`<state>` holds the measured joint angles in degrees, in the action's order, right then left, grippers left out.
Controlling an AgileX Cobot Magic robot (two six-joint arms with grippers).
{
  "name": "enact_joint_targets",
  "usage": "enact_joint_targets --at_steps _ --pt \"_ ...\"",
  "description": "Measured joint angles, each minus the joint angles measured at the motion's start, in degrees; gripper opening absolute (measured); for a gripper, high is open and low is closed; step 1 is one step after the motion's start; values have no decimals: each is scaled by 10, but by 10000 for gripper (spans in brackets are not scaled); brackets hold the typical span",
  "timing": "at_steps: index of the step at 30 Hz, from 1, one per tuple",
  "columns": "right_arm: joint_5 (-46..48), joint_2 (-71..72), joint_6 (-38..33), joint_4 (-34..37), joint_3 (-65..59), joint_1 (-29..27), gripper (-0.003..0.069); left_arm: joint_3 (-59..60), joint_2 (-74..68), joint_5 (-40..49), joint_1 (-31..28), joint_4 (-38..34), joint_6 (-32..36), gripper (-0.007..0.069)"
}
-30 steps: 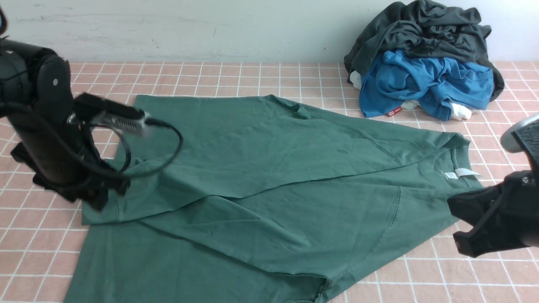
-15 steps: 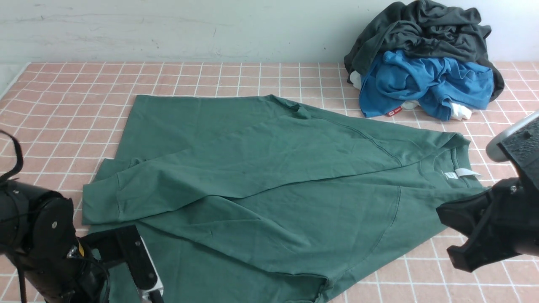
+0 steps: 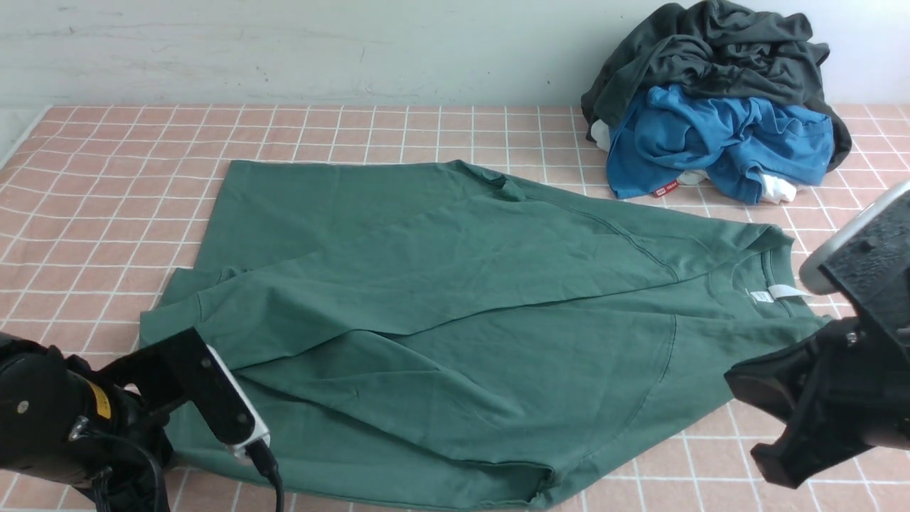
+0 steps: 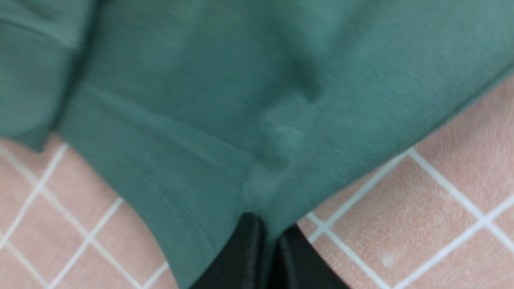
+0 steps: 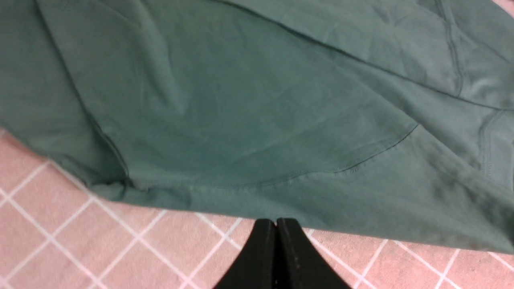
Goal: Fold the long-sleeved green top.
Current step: Use both arms simultaneously to clamp the lower edge of the clothing fabric
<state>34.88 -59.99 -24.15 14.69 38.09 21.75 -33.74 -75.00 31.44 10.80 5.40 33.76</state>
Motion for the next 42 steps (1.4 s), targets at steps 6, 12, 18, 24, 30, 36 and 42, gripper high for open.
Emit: enact_joint_targets --at_steps 6,12,18,24,30,36,42 --pt "61 -114 -116 -1 56 1 97 1 35 1 0 1 -104 6" --pt "16 -221 -265 -46 63 2 326 1 35 1 0 1 -150 6" --pt "-57 -344 -339 -170 67 2 469 1 35 1 0 1 -161 6" --pt "-96 -371 -307 -216 77 4 390 1 35 1 0 1 -163 6" --pt "-112 -377 -281 -222 77 4 204 1 35 1 0 1 -163 6" --pt "-115 -382 -263 -221 77 4 10 -2 35 3 0 -26 -173 6" --pt "-93 -344 -191 -225 85 4 3 -84 34 38 0 -48 -254 6"
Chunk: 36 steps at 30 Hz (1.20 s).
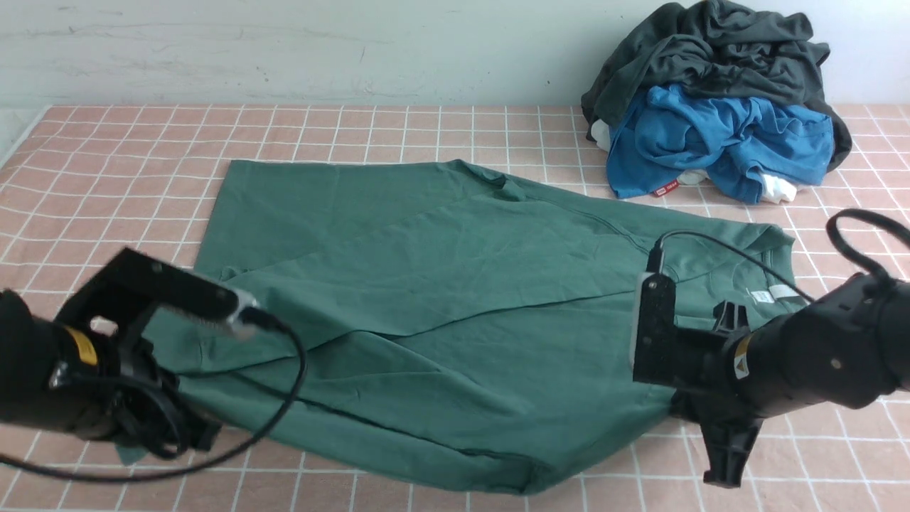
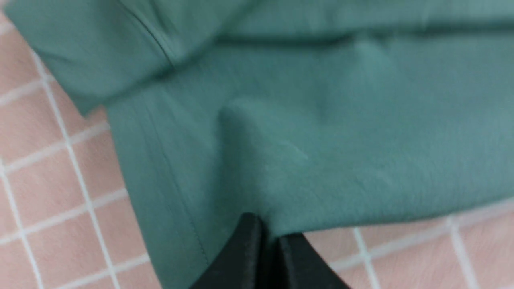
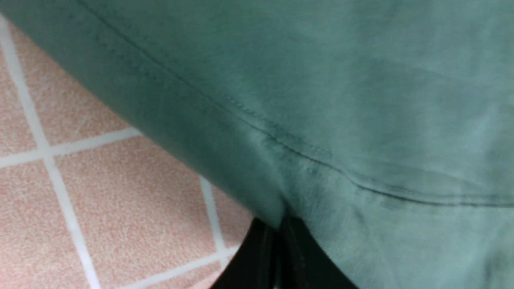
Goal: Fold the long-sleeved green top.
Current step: Use both arms simultaneously to clamp the lower edge of the clothing fabric, then use both arms to drag the lower edge of the fabric forward and fold it over the upper edge
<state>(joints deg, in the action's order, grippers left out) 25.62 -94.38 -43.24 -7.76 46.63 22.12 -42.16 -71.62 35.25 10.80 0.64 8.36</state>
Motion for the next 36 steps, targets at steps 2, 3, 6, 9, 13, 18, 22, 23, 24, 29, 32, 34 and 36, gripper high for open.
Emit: enact_joint_targets --at_steps 2,3,6,9,13,18,22,23,24,29,32,34,36 --pt "10 16 34 -13 28 -5 3 -58 -12 2 0 11 -41 6" --pt "10 18 46 -18 42 -11 3 -82 -21 3 0 22 -58 6" --pt "8 8 79 -37 102 -33 3 -167 -70 3 0 67 -96 6" --pt "4 -33 96 -44 187 -58 3 -270 -152 2 -2 122 -122 6" --pt "3 -140 100 -47 338 -81 3 -453 -320 -7 -17 172 -167 6" --pt "12 -245 116 -50 464 -86 13 -616 -472 -2 -31 185 -215 15" --pt "26 -325 162 -51 565 -90 125 -787 -625 57 -39 185 -234 139" --pt "31 -335 180 -51 582 -91 189 -840 -668 85 -39 185 -234 209" --pt "32 -336 183 -51 585 -91 197 -854 -679 94 -39 185 -234 230" --pt "85 -329 273 -3 623 -91 312 -986 -742 200 -39 173 -212 448" --pt "159 -324 244 99 638 -89 207 -1021 -734 231 -40 142 -155 471" --pt "196 -330 178 178 639 -85 111 -1031 -728 249 -40 115 -124 464" --pt "208 -352 86 267 640 -77 25 -1036 -721 277 -40 70 -87 426"
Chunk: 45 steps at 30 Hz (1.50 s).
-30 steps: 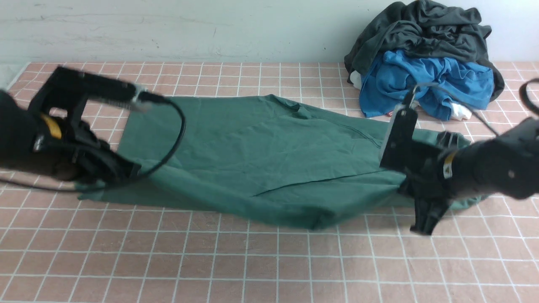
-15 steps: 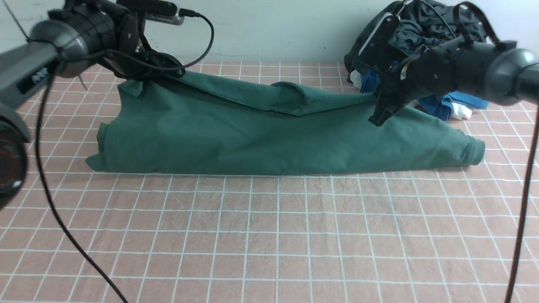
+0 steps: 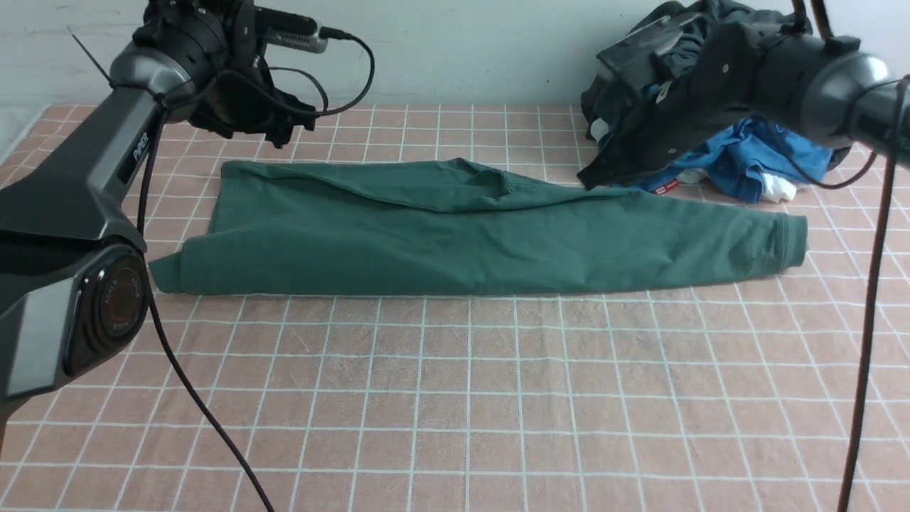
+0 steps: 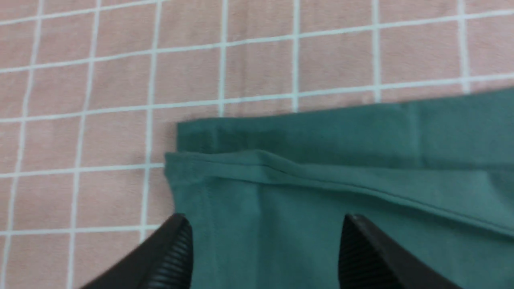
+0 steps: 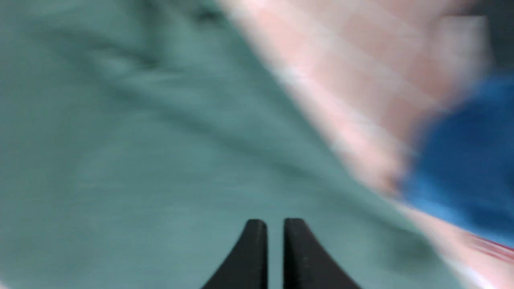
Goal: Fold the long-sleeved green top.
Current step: Use both arms to drag the lower edge of the fabric forward and fold it over the upper edge, then use the right arm to clamp the right edge of the fabric
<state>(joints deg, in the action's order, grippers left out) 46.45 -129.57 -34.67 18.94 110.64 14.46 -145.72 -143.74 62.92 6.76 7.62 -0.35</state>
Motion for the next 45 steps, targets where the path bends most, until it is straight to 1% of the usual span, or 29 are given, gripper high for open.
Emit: enact_joint_targets --at_steps 3,6,9,11,12,14,15,16,18,20,22,24,25,27,28,29,30,31,32,33,34,35,37,38,40,41,42,44,45 --pt "-14 -43 -152 123 0 13 -6 0 3 35 0 -52 41 347" --pt "-61 -86 -260 216 3 22 -12 0 3 73 0 -90 75 246" --pt "-149 -130 -340 318 30 26 -12 0 3 80 0 -112 88 147" --pt "-210 -146 -362 365 49 25 -10 0 3 80 0 -118 96 95" --pt "-264 -159 -370 403 60 22 -4 0 3 80 0 -122 99 66" --pt "-315 -166 -374 436 73 15 15 0 3 80 0 -123 99 36" --pt "-338 -167 -375 450 79 10 35 0 3 80 0 -124 100 22" --pt "-355 -164 -376 462 84 2 71 0 3 80 0 -124 100 7" --pt "-361 -152 -376 470 89 -12 127 0 3 80 0 -123 102 0" --pt "-330 -133 -368 470 91 -30 188 0 3 80 -1 -119 103 -3" --pt "-259 -105 -340 446 91 -49 248 1 5 81 -3 -119 103 -3" --pt "-197 -78 -290 404 91 -63 283 4 11 81 -3 -118 103 -3" --pt "-151 -63 -244 362 91 -69 296 8 19 81 -4 -118 104 -3" --pt "-57 -25 -123 251 93 -84 322 25 46 81 -5 -117 104 -3" --pt "0 -5 -38 174 95 -91 340 43 73 81 -6 -118 104 -3" --pt "10 -2 -23 161 95 -92 343 43 73 81 -6 -118 104 -3" --pt "81 13 80 67 97 -101 365 68 105 81 -6 -126 106 -3" --pt "132 18 146 2 98 -107 381 90 132 81 -6 -137 112 -3" --pt "170 18 190 -47 97 -112 393 116 159 81 -6 -148 121 -3" --pt "192 17 209 -69 96 -116 397 128 170 81 -6 -157 125 -3" --pt "222 7 258 -139 84 -126 423 181 216 81 -6 -184 148 -3" --pt "233 -2 278 -169 72 -135 437 225 244 81 -6 -209 163 -3" --pt "237 -19 296 -185 53 -148 454 297 301 81 -6 -243 195 -3" --pt "237 -21 299 -185 51 -151 454 306 307 81 -6 -249 198 -3" --pt "222 -40 329 -186 37 -163 463 412 385 70 -6 -262 224 -3" --pt "222 -41 329 -186 37 -164 463 427 391 68 -6 -262 225 -3" --pt "204 -50 352 -186 36 -170 464 478 440 45 -7 -256 228 -3" --pt "195 -56 366 -184 36 -174 464 524 482 23 -10 -247 228 -3" --pt "188 -63 380 -177 36 -177 464 568 527 -1 -17 -236 226 -3"
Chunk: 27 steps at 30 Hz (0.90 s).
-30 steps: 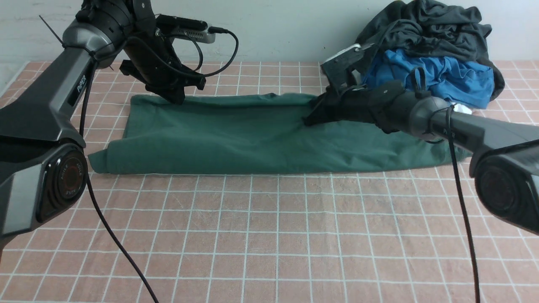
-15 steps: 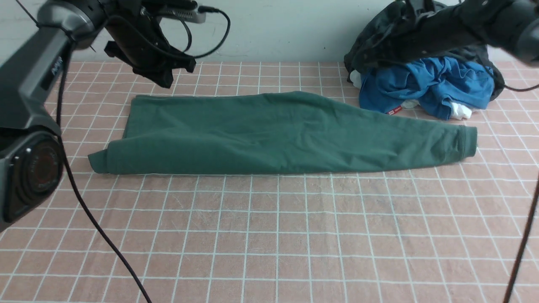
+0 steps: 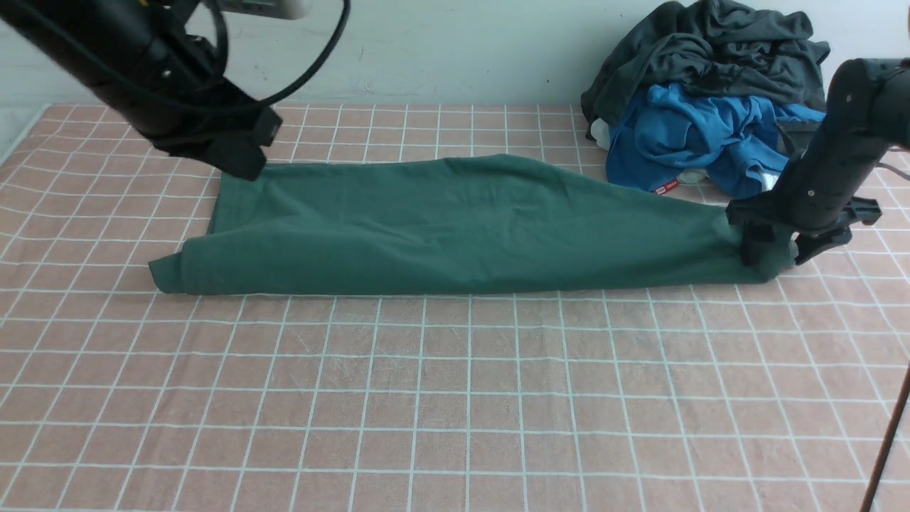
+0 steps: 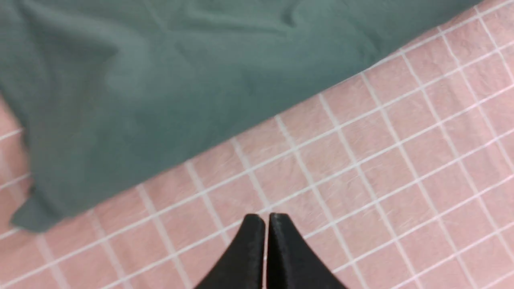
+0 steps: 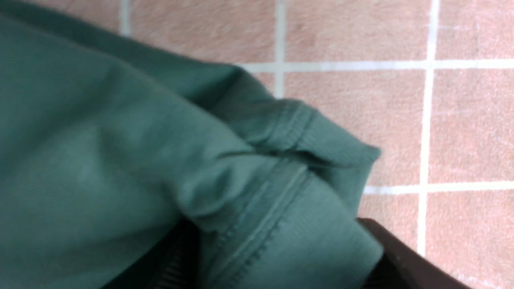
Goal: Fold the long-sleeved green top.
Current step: Use the right arm to clamp the right edge of the fabric, then use the right arm to drag the right edge of the fabric to the left and folds it over the left edge
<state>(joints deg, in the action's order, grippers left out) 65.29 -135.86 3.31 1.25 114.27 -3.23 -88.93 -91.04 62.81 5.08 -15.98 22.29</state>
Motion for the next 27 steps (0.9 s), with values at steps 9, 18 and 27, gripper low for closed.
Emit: enact_joint_targets --at_steps 9,18,27 --pt "7 -1 -94 68 6 -4 139 159 177 -30 -66 33 -23 -3" --pt "56 104 -117 -50 56 -16 6 328 294 -43 -92 47 -53 -3" --pt "71 206 -61 -4 144 59 6 378 279 -163 -53 5 -53 -3"
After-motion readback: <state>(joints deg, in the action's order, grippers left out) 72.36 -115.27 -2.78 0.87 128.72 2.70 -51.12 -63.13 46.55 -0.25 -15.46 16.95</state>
